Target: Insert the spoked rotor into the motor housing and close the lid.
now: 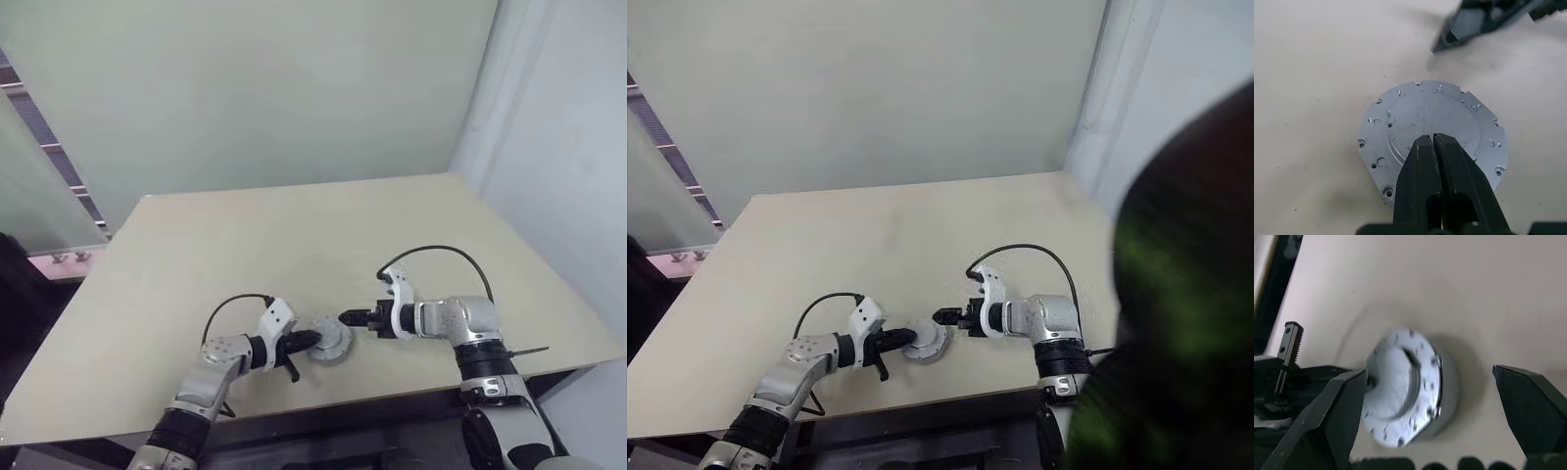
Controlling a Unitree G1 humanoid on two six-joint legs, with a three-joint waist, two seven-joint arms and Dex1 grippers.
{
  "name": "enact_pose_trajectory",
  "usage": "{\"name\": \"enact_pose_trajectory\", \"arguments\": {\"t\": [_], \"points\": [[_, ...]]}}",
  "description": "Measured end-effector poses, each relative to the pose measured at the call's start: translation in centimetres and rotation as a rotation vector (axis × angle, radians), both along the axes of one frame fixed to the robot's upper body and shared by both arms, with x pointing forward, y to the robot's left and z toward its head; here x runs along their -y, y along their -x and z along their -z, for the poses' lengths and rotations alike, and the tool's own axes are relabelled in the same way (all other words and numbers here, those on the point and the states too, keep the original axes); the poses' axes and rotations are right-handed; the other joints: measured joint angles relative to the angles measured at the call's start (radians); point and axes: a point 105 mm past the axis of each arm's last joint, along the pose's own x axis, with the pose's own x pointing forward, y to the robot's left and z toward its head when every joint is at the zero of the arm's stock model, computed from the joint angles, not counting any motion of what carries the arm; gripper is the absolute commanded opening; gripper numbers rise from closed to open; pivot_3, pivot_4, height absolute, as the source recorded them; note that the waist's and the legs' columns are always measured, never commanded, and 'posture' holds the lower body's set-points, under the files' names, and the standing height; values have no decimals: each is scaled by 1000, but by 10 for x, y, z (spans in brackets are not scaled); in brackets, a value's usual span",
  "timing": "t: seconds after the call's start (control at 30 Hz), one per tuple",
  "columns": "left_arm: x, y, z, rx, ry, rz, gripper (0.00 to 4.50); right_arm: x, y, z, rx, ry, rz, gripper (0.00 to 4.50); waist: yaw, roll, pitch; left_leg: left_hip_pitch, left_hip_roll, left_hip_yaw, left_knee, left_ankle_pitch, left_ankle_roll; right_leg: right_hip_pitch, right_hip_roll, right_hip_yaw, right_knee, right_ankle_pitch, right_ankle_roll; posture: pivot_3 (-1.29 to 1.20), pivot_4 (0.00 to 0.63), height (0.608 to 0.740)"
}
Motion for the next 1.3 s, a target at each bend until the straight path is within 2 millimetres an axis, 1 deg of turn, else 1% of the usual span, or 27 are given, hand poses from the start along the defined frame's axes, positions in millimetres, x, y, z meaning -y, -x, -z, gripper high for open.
{"name": "enact_pose_trajectory", "arguments": {"t": [0.13,0.27,0.5,0.73,0.83,0.97,1.0,1.07,1.1,1.13,1.17,1.3], "points": [[0,0,0,1,0,1,0,-3,10,11,-145,-88,41,4483,-1,0,0,0,0,1,0,0,0,0,0,0,0,0,0,0,0,740],[0,0,0,2,-1,2,0,-7,15,19,-216,-124,60,4483,-1,0,0,0,0,1,0,0,0,0,0,0,0,0,0,0,0,740],[-2,1,-1,3,-8,2,0,-23,20,21,-281,-211,74,4483,-4,0,0,0,0,1,0,0,0,-1,0,0,0,0,0,0,0,740],[-3,1,-1,2,-14,-2,0,-28,19,23,-305,-240,101,4483,-13,0,0,0,1,1,0,0,0,-1,1,0,0,0,0,0,0,740],[-4,2,-1,0,-17,-5,0,-29,19,26,-321,-250,122,3904,-19,0,0,0,2,1,0,0,0,-1,1,0,0,0,0,0,0,740],[-5,3,-1,4,-20,-7,0,-27,19,32,-343,-241,145,2578,-26,1,0,0,2,1,0,0,0,-1,1,0,0,0,0,0,0,740],[-6,3,-1,4,-18,-11,0,-27,18,30,-344,-261,152,2221,-28,1,0,0,2,1,-1,0,0,-1,1,1,0,0,0,0,0,740],[-9,2,-4,14,-27,-16,0,-27,16,27,-337,-282,158,1793,-30,1,0,0,2,1,-2,0,0,-1,1,1,0,0,0,0,0,740],[-10,2,-3,13,-27,-18,0,-27,16,28,-342,-279,160,1441,-30,1,0,0,2,1,-2,0,0,-1,1,0,0,0,0,0,0,740],[-11,2,-4,16,-26,-26,0,-27,16,25,-340,-302,163,1284,-30,1,0,0,2,1,-2,0,0,-2,1,1,0,0,0,0,0,740],[-12,2,-4,15,-29,-28,0,-28,15,24,-339,-303,162,1249,-30,2,0,1,2,1,-2,0,0,-1,1,0,0,0,0,0,0,740],[-13,0,-5,31,-18,-49,0,-28,15,24,-341,-302,163,1246,-30,2,0,1,2,1,-2,0,0,-1,1,1,0,0,0,0,0,740]]}}
